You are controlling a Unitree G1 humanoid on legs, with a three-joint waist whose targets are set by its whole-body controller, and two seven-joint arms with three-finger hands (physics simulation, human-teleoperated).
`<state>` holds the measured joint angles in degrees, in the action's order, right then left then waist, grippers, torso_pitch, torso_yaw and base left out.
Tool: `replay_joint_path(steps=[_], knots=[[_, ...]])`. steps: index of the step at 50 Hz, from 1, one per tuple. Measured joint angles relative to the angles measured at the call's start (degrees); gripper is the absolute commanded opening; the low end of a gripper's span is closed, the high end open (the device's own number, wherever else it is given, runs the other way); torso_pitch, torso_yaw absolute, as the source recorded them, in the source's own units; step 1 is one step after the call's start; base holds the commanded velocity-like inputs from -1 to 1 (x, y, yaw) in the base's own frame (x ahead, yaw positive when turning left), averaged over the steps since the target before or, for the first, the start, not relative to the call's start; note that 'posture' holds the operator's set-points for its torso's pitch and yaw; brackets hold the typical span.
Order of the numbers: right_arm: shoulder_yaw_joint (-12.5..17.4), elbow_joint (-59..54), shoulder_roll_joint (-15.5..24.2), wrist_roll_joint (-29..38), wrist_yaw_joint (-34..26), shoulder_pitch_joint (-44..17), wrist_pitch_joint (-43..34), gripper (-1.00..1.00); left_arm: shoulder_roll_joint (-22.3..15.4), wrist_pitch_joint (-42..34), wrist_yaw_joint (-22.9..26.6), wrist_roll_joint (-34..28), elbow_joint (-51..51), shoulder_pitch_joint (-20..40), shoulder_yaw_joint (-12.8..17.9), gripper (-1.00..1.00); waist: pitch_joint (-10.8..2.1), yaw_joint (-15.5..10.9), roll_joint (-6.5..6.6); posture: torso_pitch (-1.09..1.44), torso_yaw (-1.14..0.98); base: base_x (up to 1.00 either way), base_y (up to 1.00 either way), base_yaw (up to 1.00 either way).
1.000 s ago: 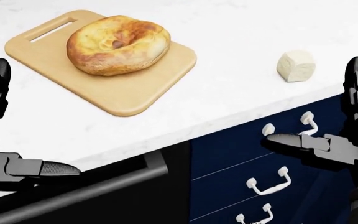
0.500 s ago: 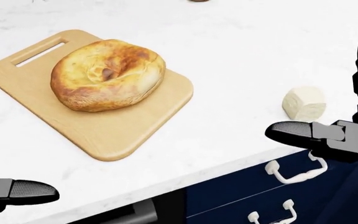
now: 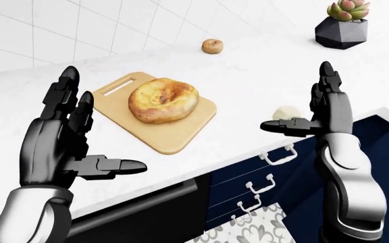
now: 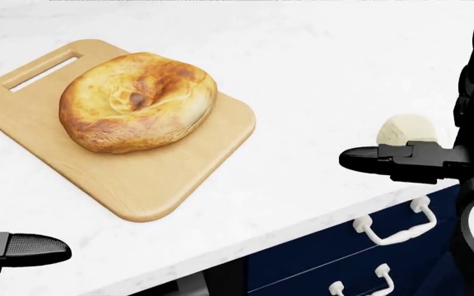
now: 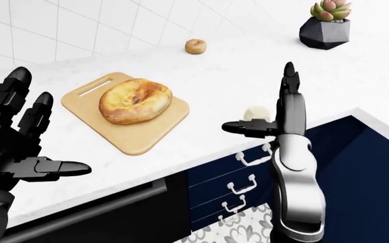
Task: Pick up the wedge of cheese and place it on the slice of bread to prepare a simple cheese on bread dish.
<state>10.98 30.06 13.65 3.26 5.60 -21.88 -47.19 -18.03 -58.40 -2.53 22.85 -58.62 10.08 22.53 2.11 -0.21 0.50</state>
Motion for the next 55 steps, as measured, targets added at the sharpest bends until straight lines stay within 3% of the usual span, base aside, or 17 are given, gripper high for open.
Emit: replay_joint_path(steps=[4, 13, 20, 31, 42, 47, 50, 55], knots=[[0.5, -1.6, 0.3, 4.2, -1.7, -1.0, -0.9, 1.0, 0.1, 0.2, 0.1, 0.3, -0.1, -0.3, 0.3, 1.0, 0.06, 0.1, 0.1, 0.0, 0.0, 0.0, 0.0, 0.0], [-1.4, -7.6, 0.0, 12.1, -5.8, -2.2, -0.9, 1.0, -0.6, -0.5, -0.3, 1.0, -0.2, 1.0, 0.8, 1.0, 0.07, 0.1, 0.09, 0.0, 0.0, 0.0, 0.0, 0.0], [-1.0, -11.7, -0.4, 13.5, -6.5, -4.6, 1.4, 1.0, -0.4, -1.0, -0.9, 1.4, -0.1, 1.8, 0.2, 1.0, 0.07, 0.2, 0.3, 0.0, 0.0, 0.0, 0.0, 0.0], [-2.3, -16.5, -1.6, 13.8, -5.4, -4.4, 5.0, 1.0, -2.9, -2.6, -3.7, 5.3, -0.3, 3.8, 1.7, 1.0, 0.04, 0.1, 0.34, 0.0, 0.0, 0.0, 0.0, 0.0], [-2.8, -22.4, -1.8, 13.6, -4.0, -7.1, 8.1, 0.79, -3.6, -2.4, -5.0, 7.3, -0.3, 3.2, 1.8, 1.0, -0.04, 0.2, 0.56, 0.0, 0.0, 0.0, 0.0, 0.0], [-3.0, -25.2, -1.5, 13.3, -3.2, -8.4, 9.5, 0.58, -3.6, -2.1, -4.7, 7.1, -0.3, 2.9, 2.2, 1.0, -0.1, 0.1, 0.46, 0.0, 0.0, 0.0, 0.0, 0.0], [-3.1, -26.9, -1.3, 13.3, -2.8, -8.4, 10.8, 0.33, -3.7, -1.8, -4.8, 7.3, -0.3, 2.7, 2.3, 1.0, -0.17, 0.1, 0.39, 0.0, 0.0, 0.0, 0.0, 0.0], [-2.5, -29.0, -0.9, 13.5, -1.8, -8.3, 13.2, 0.39, -4.1, -1.6, -5.3, 8.0, -0.2, 2.4, 2.3, 1.0, -0.28, 0.1, 0.36, 0.0, 0.0, 0.0, 0.0, 0.0]])
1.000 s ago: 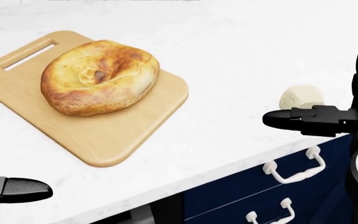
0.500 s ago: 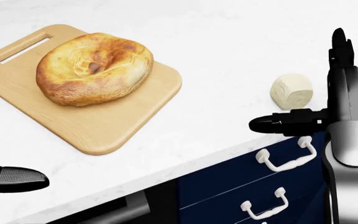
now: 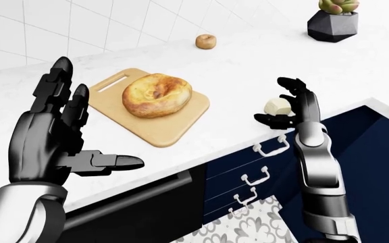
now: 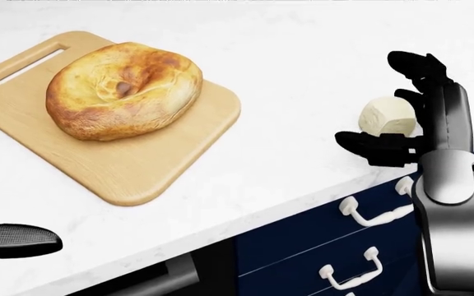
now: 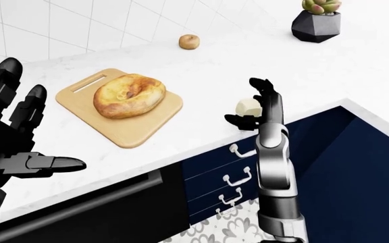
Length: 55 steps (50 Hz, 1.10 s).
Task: Pick up the wedge of cheese and place it on the slice of bread to prepare a simple cheese on bread dish.
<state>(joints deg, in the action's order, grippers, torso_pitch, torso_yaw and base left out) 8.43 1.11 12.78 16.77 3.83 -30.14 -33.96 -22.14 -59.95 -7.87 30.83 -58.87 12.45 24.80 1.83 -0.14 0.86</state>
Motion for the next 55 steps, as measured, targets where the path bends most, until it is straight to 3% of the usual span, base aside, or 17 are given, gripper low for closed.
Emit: replay_joint_path(steps=[2, 4, 6, 8, 15, 26, 39, 49, 55], knots=[[0.1, -0.8, 0.2, -0.1, 0.2, -0.1, 0.7, 0.36, -0.2, 0.1, -0.3, 0.3, 0.0, 0.0, -0.1, 1.0, -0.07, 0.0, -0.04, 0.0, 0.0, 0.0, 0.0, 0.0], [0.1, -1.3, 0.3, -0.1, 0.4, -0.2, 1.1, 0.21, -0.3, 0.2, -0.5, 0.5, 0.0, -0.1, -0.2, 1.0, -0.12, 0.1, -0.07, 0.0, 0.0, 0.0, 0.0, 0.0], [0.2, -1.1, 0.4, 0.0, 0.6, -0.2, 1.1, -0.38, -0.1, 0.4, -0.5, 0.5, -0.1, -0.2, -0.2, 1.0, -0.1, 0.0, -0.07, 0.0, 0.0, 0.0, 0.0, 0.0], [0.2, -0.2, 0.5, 0.3, 0.7, -0.3, 0.8, -0.65, -0.2, 0.4, -0.4, 0.5, -0.1, -0.3, -0.1, 1.0, -0.07, 0.0, -0.08, 0.0, 0.0, 0.0, 0.0, 0.0], [-0.3, 2.4, 0.4, 0.9, -0.6, -0.6, -2.0, -0.99, -1.2, 0.5, -1.5, 2.0, 0.0, -0.2, 0.2, 1.0, 0.21, 0.0, -0.01, 0.0, 0.0, 0.0, 0.0, 0.0], [-2.6, 8.5, 0.2, 3.3, -4.0, -13.3, -12.8, -1.0, -4.3, 1.0, -5.0, 8.2, -0.1, -0.4, 3.1, 1.0, 0.52, 0.3, 0.51, 0.0, 0.0, 0.0, 0.0, 0.0], [-8.1, -0.1, -8.1, 3.7, -2.2, -26.2, -14.7, -1.0, -7.9, 2.5, -9.6, 15.0, -0.2, -1.5, 4.4, 1.0, 1.29, 0.5, 1.5, 0.0, 0.0, 0.0, 0.0, 0.0], [-11.3, -6.1, -14.9, 4.0, -0.3, -33.8, -13.3, -1.0, -7.7, 2.8, -9.7, 15.2, -0.3, -1.5, 4.1, 1.0, 1.34, 0.7, 2.2, 0.0, 0.0, 0.0, 0.0, 0.0], [-13.0, -14.0, -19.9, 3.8, 1.4, -36.4, -7.8, -1.0, -7.5, 2.9, -8.9, 14.8, -0.4, -2.0, 4.8, 1.0, 1.31, 1.0, 2.67, 0.0, 0.0, 0.0, 0.0, 0.0]])
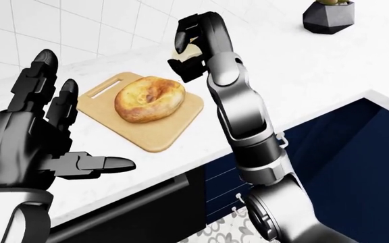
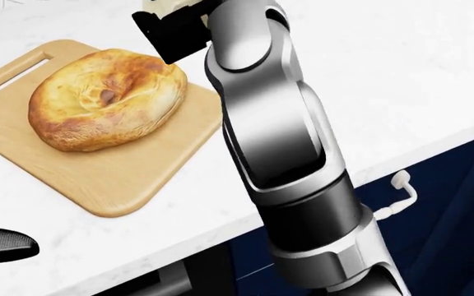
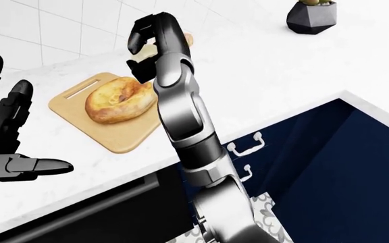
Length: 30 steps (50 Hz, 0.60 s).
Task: Pick up the wedge of cheese and place it on the slice of bread to prepare a simple cheese on bread dish.
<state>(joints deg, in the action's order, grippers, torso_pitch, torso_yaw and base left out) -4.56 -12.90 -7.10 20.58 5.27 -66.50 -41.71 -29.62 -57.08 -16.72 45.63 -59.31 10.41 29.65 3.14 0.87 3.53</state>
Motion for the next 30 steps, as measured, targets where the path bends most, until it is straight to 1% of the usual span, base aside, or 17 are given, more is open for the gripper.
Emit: replay_joint_path(steps=[4, 9, 12, 16, 19, 26, 30], knots=[[-1.3, -2.7, -3.0, 0.4, 0.0, -1.0, 1.8, -1.0, 0.1, -0.2, 0.7, 0.2, 0.2, -0.2, 1.5, 1.0, 0.24, 0.0, 0.22, 0.0, 0.0, 0.0, 0.0, 0.0], [-1.5, -6.7, -5.8, 0.3, 0.0, -3.2, 4.2, -1.0, -0.7, -0.3, 0.1, 1.5, 0.2, -0.2, 2.1, 1.0, 0.18, 0.1, 0.39, 0.0, 0.0, 0.0, 0.0, 0.0], [-1.7, -8.6, -6.6, 0.2, -0.2, -3.9, 5.7, -1.0, -1.1, -0.2, -0.4, 2.5, 0.0, -0.1, 2.5, 1.0, 0.09, 0.1, 0.48, 0.0, 0.0, 0.0, 0.0, 0.0], [-0.8, -12.8, -7.6, -1.4, 0.2, -5.7, 8.2, -1.0, -1.4, 0.0, -1.1, 3.4, 0.0, -0.2, 2.7, 1.0, 0.1, 0.2, 0.71, 0.0, 0.0, 0.0, 0.0, 0.0], [-1.1, -14.8, -7.9, -1.9, 0.8, -6.6, 9.1, -1.0, -1.8, 0.0, -1.5, 4.1, 0.0, -0.3, 2.9, 1.0, 0.14, 0.3, 0.81, 0.0, 0.0, 0.0, 0.0, 0.0], [-2.4, -17.9, -9.7, -1.1, 1.0, -4.6, 11.8, -1.0, -1.8, 0.5, -1.4, 4.6, 0.1, -1.1, 3.6, 1.0, 0.08, 0.3, 1.03, 0.0, 0.0, 0.0, 0.0, 0.0], [-1.6, -22.7, -9.7, -0.7, 2.1, -4.7, 14.0, -1.0, -1.1, 0.6, -0.9, 3.7, 0.0, -1.1, 3.0, 1.0, 0.07, 0.2, 1.08, 0.0, 0.0, 0.0, 0.0, 0.0]])
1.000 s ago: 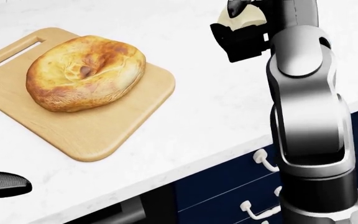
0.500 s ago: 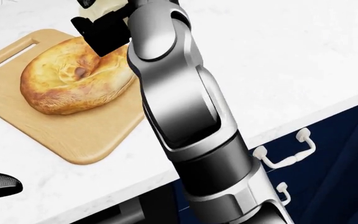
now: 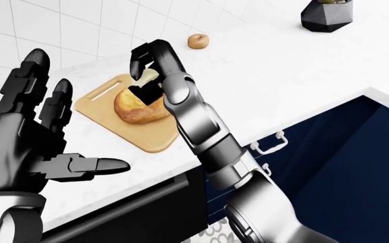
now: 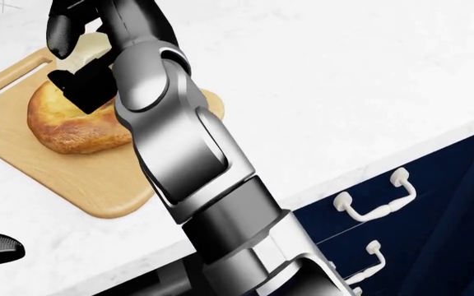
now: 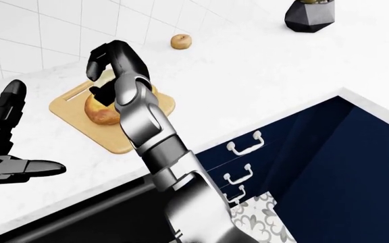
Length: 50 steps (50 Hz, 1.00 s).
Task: Pick up the wedge of cheese and place it on the slice of bread to prepare a simple cheese on bread dish.
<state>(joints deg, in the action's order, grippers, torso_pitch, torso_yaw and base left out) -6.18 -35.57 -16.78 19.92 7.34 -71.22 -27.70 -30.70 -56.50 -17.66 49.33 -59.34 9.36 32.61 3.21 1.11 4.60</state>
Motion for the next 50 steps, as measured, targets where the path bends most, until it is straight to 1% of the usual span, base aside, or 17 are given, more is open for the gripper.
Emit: replay_joint_path(steps=[3, 13, 15, 17, 18, 20, 21, 22, 24, 25, 26, 31, 32, 36, 42, 46, 50], knots=[[0.5, -3.1, 0.1, 0.1, 1.2, 0.0, 2.0, -1.0, 0.2, -0.5, 0.6, -0.5, 0.1, 0.4, -0.1, 1.0, 0.0, 0.1, -0.03, 0.0, 0.0, 0.0, 0.0, 0.0], [0.3, -5.8, -0.3, 1.0, 2.5, 0.3, 4.8, -1.0, 0.1, -0.5, 0.7, 0.0, 0.0, 0.4, 0.7, 1.0, -0.13, 0.1, 0.06, 0.0, 0.0, 0.0, 0.0, 0.0], [0.3, -6.7, -0.4, 1.1, 2.7, 0.1, 5.5, -0.98, 0.0, -0.6, 0.8, 0.1, 0.0, 0.5, 0.9, 1.0, -0.16, 0.1, 0.05, 0.0, 0.0, 0.0, 0.0, 0.0], [0.2, -7.5, -0.5, 1.3, 2.9, 0.0, 6.0, -0.9, -0.2, -0.7, 0.7, 0.4, 0.1, 0.5, 1.3, 1.0, -0.16, 0.1, 0.05, 0.0, 0.0, 0.0, 0.0, 0.0], [0.1, -7.6, -0.6, 1.4, 2.9, 0.1, 6.1, -0.79, -0.3, -0.7, 0.6, 0.6, 0.1, 0.5, 1.5, 1.0, -0.15, 0.1, 0.06, 0.0, 0.0, 0.0, 0.0, 0.0], [0.0, -7.8, -0.6, 1.6, 2.9, 0.1, 6.2, -0.49, -0.4, -0.6, 0.4, 1.0, 0.0, 0.5, 1.8, 1.0, -0.12, 0.1, 0.07, 0.0, 0.0, 0.0, 0.0, 0.0], [0.0, -8.0, -0.6, 1.8, 2.8, 0.0, 6.4, -0.29, -0.5, -0.6, 0.3, 1.2, 0.0, 0.5, 1.9, 1.0, -0.12, 0.1, 0.07, 0.0, 0.0, 0.0, 0.0, 0.0], [0.0, -8.3, -0.7, 1.9, 2.8, 0.0, 6.6, -0.16, -0.5, -0.7, 0.3, 1.3, 0.0, 0.6, 2.0, 1.0, -0.11, 0.1, 0.06, 0.0, 0.0, 0.0, 0.0, 0.0], [0.0, -8.9, -0.7, 2.2, 2.8, -0.1, 7.1, -0.11, -0.6, -0.7, 0.1, 1.6, 0.0, 0.6, 2.2, 1.0, -0.13, 0.1, 0.08, 0.0, 0.0, 0.0, 0.0, 0.0], [0.0, -9.3, -0.8, 2.4, 2.9, -0.1, 7.3, 0.03, -0.6, -0.7, 0.2, 1.6, 0.0, 0.5, 2.2, 1.0, -0.14, 0.1, 0.1, 0.0, 0.0, 0.0, 0.0, 0.0], [0.0, -9.5, -0.8, 2.5, 2.9, 0.0, 7.5, 0.24, -0.6, -0.6, 0.2, 1.6, 0.0, 0.4, 2.3, 1.0, -0.15, 0.1, 0.11, 0.0, 0.0, 0.0, 0.0, 0.0], [0.1, -9.7, -0.6, 2.9, 2.9, 0.2, 8.3, 0.43, -0.3, -0.5, 0.6, 1.2, 0.0, 0.3, 2.0, 1.0, -0.16, 0.1, 0.08, 0.0, 0.0, 0.0, 0.0, 0.0], [0.2, -9.7, -0.6, 3.0, 2.9, 0.3, 8.5, 0.55, -0.3, -0.5, 0.6, 1.1, 0.1, 0.4, 2.0, 1.0, -0.19, 0.1, 0.07, 0.0, 0.0, 0.0, 0.0, 0.0], [0.1, -10.1, -0.6, 3.4, 2.9, 0.7, 9.1, 0.58, -0.6, -0.1, 0.7, 1.2, 0.0, -0.3, 2.1, 1.0, -0.3, 0.1, 0.11, 0.0, 0.0, 0.0, 0.0, 0.0], [0.4, -9.7, -0.3, 3.7, 2.4, 0.3, 8.1, 0.51, -0.8, 0.2, 0.8, 1.4, 0.0, -0.6, 2.7, 1.0, -0.07, 0.0, 0.08, 0.0, 0.0, 0.0, 0.0, 0.0], [1.0, -4.7, 0.9, 3.3, 0.9, -1.3, 5.0, 0.47, -0.5, 0.1, 1.0, 1.1, 0.0, -0.5, 2.4, 1.0, 0.1, -0.1, -0.07, 0.0, 0.0, 0.0, 0.0, 0.0], [1.2, 1.8, 1.5, 2.8, 0.1, -2.1, 2.0, 0.42, -0.6, 0.0, 0.8, 1.0, 0.2, -0.4, 2.1, 1.0, -0.08, 0.0, -0.23, 0.0, 0.0, 0.0, 0.0, 0.0]])
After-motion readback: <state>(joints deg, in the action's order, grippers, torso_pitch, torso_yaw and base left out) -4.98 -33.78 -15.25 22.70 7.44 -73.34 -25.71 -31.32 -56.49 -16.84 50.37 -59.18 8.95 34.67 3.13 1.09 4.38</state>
